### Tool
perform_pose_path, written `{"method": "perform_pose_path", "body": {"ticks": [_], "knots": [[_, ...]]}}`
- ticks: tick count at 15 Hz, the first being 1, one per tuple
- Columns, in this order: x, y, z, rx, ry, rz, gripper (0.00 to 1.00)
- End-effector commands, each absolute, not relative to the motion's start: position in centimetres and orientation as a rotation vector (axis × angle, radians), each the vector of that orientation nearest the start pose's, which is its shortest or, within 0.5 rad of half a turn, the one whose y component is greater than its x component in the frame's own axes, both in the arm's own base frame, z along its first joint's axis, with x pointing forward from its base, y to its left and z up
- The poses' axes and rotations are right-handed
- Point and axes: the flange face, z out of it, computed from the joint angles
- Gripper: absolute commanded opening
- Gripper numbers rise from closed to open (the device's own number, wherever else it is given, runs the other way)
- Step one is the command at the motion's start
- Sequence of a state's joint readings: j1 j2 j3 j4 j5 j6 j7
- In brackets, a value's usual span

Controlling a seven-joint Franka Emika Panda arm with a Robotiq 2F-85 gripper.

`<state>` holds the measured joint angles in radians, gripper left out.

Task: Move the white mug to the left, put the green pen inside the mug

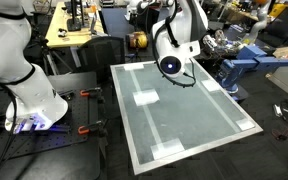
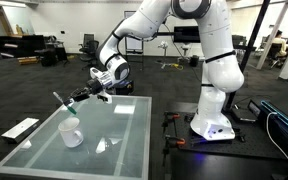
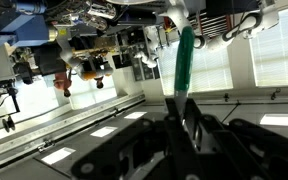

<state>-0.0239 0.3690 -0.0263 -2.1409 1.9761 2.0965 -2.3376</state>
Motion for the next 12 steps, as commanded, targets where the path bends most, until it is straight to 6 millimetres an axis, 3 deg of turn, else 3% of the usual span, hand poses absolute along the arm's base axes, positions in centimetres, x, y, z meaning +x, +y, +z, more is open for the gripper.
{"method": "perform_pose_path", "body": {"ticks": [1, 12], "knots": [[58.5, 2.1, 23.2, -1.911, -0.697, -1.42, 0.03], [59.6, 2.8, 19.7, -1.926, -0.754, -1.483, 0.03]]}}
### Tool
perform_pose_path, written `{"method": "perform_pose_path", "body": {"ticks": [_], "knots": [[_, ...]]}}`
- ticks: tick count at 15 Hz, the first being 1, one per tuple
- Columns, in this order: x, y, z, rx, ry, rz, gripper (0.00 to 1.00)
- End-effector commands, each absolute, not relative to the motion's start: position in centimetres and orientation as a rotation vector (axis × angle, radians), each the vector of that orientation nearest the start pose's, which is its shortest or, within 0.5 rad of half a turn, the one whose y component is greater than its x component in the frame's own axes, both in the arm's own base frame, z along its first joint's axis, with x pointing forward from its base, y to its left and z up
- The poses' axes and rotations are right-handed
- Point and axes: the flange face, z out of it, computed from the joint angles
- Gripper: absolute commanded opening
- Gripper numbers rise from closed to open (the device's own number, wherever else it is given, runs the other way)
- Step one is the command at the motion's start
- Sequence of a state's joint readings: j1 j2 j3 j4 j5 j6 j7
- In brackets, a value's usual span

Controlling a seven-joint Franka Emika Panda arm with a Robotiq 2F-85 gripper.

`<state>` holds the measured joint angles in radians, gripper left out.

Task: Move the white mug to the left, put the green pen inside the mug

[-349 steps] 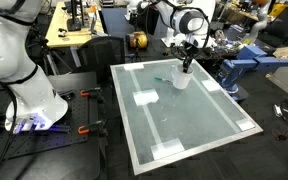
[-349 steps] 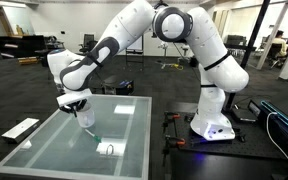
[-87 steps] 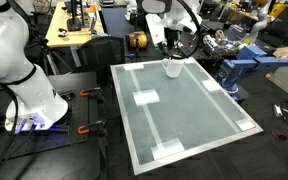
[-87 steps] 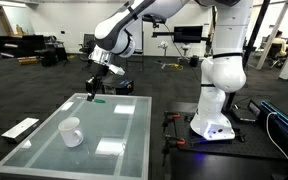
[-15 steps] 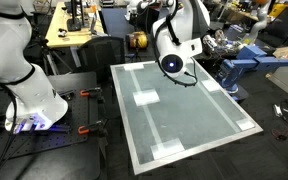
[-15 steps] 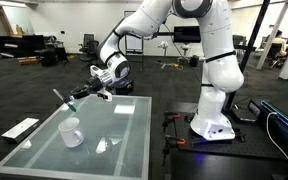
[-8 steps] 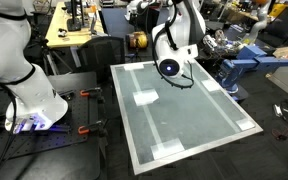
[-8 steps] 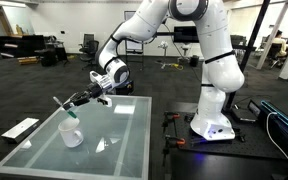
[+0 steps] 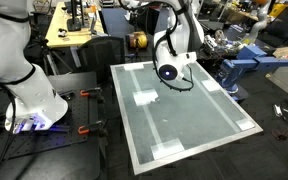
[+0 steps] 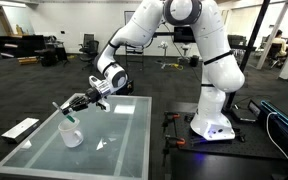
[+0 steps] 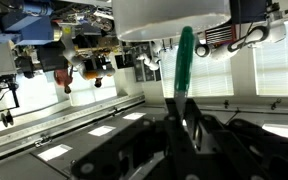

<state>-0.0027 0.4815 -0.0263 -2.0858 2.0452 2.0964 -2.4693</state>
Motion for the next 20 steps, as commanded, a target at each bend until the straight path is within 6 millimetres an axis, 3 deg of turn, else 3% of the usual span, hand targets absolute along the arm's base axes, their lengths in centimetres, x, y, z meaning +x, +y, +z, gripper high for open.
{"method": "perform_pose_path", "body": {"ticks": [1, 2, 3, 4, 6, 12, 20], "knots": [[59.7, 2.9, 19.5, -1.926, -0.754, -1.481, 0.03], [59.7, 3.0, 19.3, -1.928, -0.756, -1.478, 0.11], [59.7, 3.0, 19.2, -1.924, -0.756, -1.478, 0.39], [59.8, 3.0, 19.2, -1.924, -0.754, -1.478, 0.4], [59.9, 3.0, 19.3, -1.921, -0.752, -1.482, 0.53], [59.8, 3.1, 20.3, -1.909, -0.755, -1.511, 0.99], [58.4, 3.9, 24.9, -1.868, -0.789, -1.596, 1.0]]}}
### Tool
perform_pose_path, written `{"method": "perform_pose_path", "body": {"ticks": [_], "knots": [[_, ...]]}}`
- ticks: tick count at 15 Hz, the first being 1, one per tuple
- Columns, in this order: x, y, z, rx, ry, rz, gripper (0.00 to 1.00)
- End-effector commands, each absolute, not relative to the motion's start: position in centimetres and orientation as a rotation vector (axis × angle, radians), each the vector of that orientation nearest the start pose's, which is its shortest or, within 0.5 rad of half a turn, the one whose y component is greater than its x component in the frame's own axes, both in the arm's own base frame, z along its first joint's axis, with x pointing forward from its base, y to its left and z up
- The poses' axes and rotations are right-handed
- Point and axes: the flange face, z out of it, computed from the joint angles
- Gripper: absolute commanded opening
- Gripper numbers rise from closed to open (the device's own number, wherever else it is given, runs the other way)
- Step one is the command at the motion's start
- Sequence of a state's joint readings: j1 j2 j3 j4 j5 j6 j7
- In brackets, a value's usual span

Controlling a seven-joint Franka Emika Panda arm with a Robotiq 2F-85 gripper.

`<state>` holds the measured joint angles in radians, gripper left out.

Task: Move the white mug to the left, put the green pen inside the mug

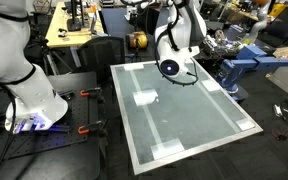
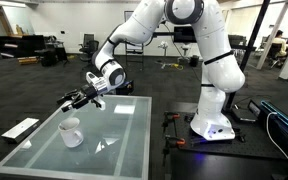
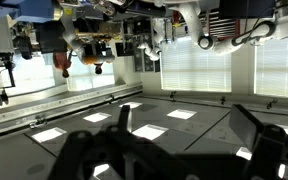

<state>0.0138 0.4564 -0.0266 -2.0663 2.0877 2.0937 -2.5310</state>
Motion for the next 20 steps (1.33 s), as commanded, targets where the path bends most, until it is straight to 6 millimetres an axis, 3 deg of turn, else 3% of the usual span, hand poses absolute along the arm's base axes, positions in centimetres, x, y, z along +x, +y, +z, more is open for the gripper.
{"method": "perform_pose_path", "body": {"ticks": [1, 12, 13, 14, 20], "knots": [[58.0, 4.0, 25.7, -1.858, -0.794, -1.596, 1.0], [52.7, 4.7, 32.2, -1.871, -0.73, -1.725, 1.0], [52.4, 4.7, 32.5, -1.867, -0.736, -1.734, 1.0], [54.0, 4.4, 31.3, -1.845, -0.725, -1.698, 1.0], [53.1, 4.4, 32.0, -1.846, -0.723, -1.704, 1.0]]}}
